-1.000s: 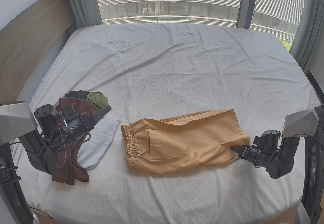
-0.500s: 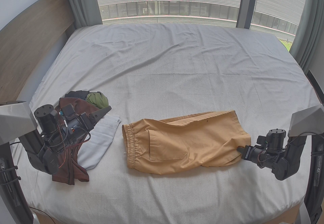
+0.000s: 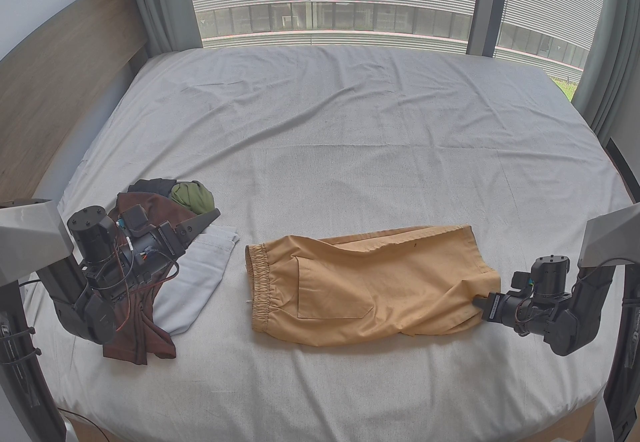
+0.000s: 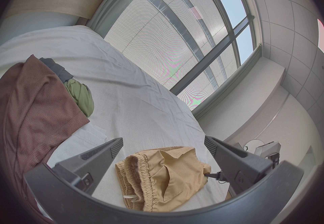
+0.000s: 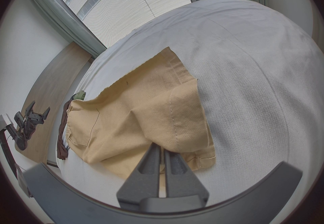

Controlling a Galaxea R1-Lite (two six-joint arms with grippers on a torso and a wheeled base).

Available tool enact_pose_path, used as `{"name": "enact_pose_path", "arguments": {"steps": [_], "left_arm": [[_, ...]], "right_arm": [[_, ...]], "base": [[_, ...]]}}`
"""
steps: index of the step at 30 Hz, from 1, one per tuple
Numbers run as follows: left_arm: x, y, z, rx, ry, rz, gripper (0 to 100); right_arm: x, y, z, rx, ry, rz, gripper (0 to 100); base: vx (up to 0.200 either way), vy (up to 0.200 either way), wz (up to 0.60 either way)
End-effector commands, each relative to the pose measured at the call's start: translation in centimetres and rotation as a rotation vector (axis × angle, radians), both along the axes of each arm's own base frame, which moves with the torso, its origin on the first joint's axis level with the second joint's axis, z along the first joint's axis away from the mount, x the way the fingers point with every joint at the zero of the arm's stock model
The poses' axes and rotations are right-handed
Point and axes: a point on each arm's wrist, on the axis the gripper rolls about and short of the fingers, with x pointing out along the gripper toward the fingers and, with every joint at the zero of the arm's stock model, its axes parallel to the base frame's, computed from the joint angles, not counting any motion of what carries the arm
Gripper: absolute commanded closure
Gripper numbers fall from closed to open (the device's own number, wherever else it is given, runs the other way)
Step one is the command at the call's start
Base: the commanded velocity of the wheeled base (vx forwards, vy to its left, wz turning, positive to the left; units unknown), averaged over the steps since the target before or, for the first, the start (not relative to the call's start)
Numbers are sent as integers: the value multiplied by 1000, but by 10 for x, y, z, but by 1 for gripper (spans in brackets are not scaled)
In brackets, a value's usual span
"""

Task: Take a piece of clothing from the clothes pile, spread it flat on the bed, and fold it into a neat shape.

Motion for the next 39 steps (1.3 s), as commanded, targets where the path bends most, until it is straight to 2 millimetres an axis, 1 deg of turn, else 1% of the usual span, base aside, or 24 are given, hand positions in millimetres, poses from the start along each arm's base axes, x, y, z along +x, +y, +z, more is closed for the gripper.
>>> {"name": "enact_pose_path", "arguments": {"steps": [1,3,4,7,11,14,18,21,24,28,31,36,37,38,39], "left_arm": [[0,-1,-1,1,2,-4,0],[-1,-3,-2,1,6,-8,0],[-2,-5,-3,2,14,-15,0],[-5,-8,-7,8,29,-26,0],[-11,-17,-17,23,64,-56,0],[-14,-22,-31,50,102,-77,0],[-15,-24,-51,116,124,-92,0],[-18,-26,-65,143,156,-106,0],[-22,-28,-76,154,198,-118,0],[-28,-33,-87,165,240,-143,0],[-30,-40,-99,177,272,-162,0],[-21,-50,-118,214,287,-104,0],[-21,-50,-118,214,287,-104,0],[-16,-56,-125,225,290,-75,0],[-16,-56,-126,226,289,-73,0]], "right_arm": [[-1,0,-2,-2,9,0,100],[-1,0,-5,-4,18,1,100],[-1,0,-7,-4,24,1,0],[-8,-1,-8,-5,42,1,0],[-20,-2,-4,-7,46,2,0],[-34,-2,12,-5,-5,15,0],[-52,2,36,12,-95,49,0],[-59,7,52,40,-171,99,0],[-58,13,62,51,-221,126,0],[-48,20,66,62,-264,154,0],[-39,29,71,91,-293,169,0],[-36,35,67,107,-282,179,0],[-36,35,67,107,-282,179,0],[-37,35,66,108,-275,179,0],[-37,35,66,108,-275,179,0]], "base": [[0,0,0],[0,0,0],[0,0,0],[0,0,0],[0,0,0],[0,0,0],[0,0,0],[0,0,0],[0,0,0],[0,0,0],[0,0,0],[0,0,0],[0,0,0],[0,0,0],[0,0,0]]}}
